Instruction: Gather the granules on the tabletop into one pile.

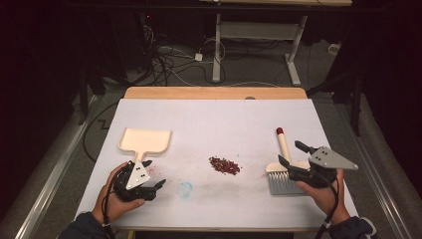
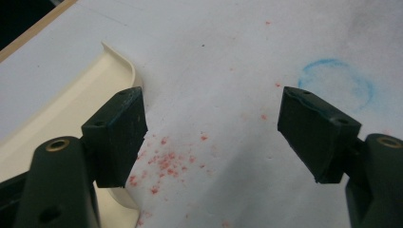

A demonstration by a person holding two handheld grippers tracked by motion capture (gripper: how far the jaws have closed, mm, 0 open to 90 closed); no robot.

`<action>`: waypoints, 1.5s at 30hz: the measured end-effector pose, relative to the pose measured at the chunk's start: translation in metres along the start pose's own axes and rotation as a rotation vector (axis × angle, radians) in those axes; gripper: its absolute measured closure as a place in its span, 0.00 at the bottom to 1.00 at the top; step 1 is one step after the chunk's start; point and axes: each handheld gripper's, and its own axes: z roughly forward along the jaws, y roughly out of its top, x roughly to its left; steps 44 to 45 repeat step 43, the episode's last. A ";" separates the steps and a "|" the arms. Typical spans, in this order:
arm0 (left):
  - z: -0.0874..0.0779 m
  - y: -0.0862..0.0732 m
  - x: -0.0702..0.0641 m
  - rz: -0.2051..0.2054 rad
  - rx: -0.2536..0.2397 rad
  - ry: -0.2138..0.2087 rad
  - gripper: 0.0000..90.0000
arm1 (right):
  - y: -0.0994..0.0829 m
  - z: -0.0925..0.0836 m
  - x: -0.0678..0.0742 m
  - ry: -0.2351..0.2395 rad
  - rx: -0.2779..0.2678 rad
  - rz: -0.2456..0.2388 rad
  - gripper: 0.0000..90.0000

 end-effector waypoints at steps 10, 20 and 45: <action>-0.003 0.001 -0.007 0.007 -0.021 0.003 0.19 | -0.021 -0.014 0.033 0.007 0.010 -0.056 0.25; -0.002 0.000 -0.006 0.013 -0.015 -0.001 0.19 | -0.019 -0.013 0.035 -0.013 0.021 -0.069 0.25; 0.002 0.003 -0.004 0.012 -0.013 0.001 0.19 | -0.020 -0.012 0.035 0.001 0.026 -0.080 0.25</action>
